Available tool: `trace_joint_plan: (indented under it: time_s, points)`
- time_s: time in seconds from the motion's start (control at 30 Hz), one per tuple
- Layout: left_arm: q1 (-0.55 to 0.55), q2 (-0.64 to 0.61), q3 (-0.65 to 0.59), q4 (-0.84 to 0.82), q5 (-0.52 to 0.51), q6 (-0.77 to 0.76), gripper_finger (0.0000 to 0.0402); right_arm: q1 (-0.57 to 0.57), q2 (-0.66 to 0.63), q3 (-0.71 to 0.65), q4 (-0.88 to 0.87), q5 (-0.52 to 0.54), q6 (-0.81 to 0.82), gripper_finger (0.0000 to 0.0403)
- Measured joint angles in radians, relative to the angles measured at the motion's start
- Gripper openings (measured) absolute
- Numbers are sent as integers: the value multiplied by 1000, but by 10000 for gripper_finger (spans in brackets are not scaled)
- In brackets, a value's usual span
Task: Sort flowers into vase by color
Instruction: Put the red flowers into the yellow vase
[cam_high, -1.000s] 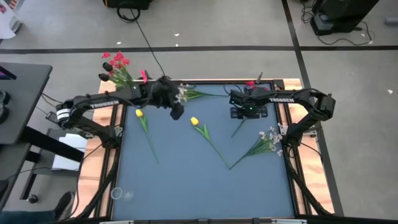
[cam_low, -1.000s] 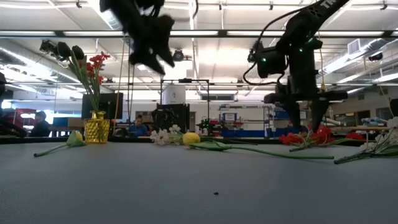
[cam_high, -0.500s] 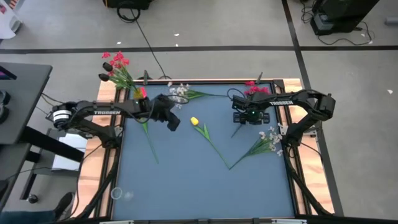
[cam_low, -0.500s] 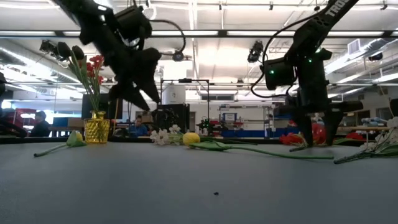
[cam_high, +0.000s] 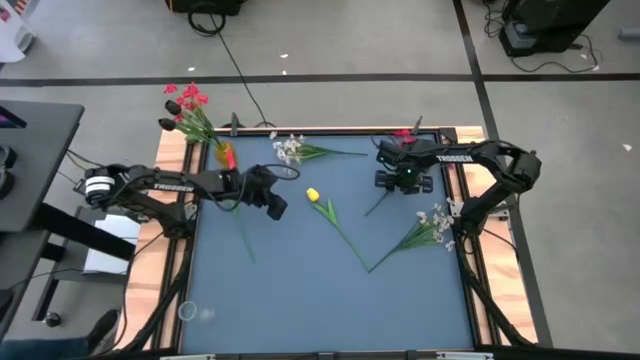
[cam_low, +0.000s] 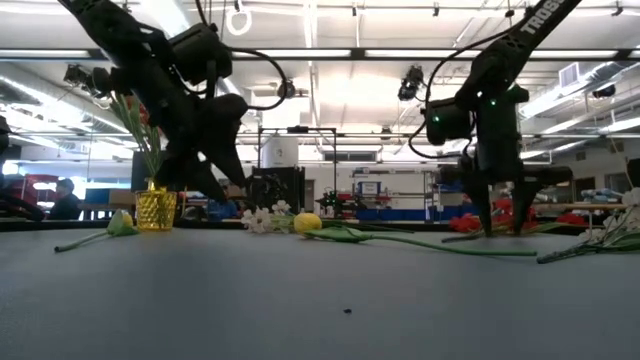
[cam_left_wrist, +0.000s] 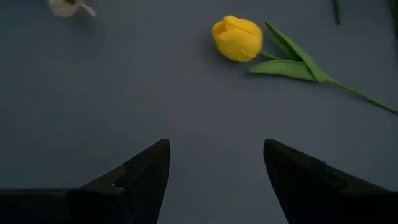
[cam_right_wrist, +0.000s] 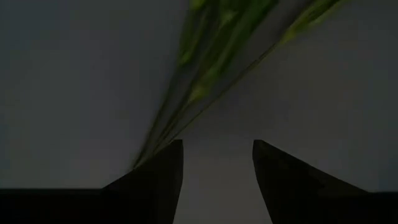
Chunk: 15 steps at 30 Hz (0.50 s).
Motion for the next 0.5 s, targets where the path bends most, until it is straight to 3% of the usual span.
trace_joint_plan:
  time_s: [0.17, 0.27, 0.5]
  points:
    - [-10, 0, 0, 3, 1, -22, 265, 14, -43, 22, 9, 14, 43, 202]
    - [-9, 0, 0, 7, 1, -25, 265, 8, -67, 21, 8, 77, 81, 202]
    - [-8, 0, 0, 62, -7, -24, 265, -33, -62, -48, 87, 113, 180, 202]
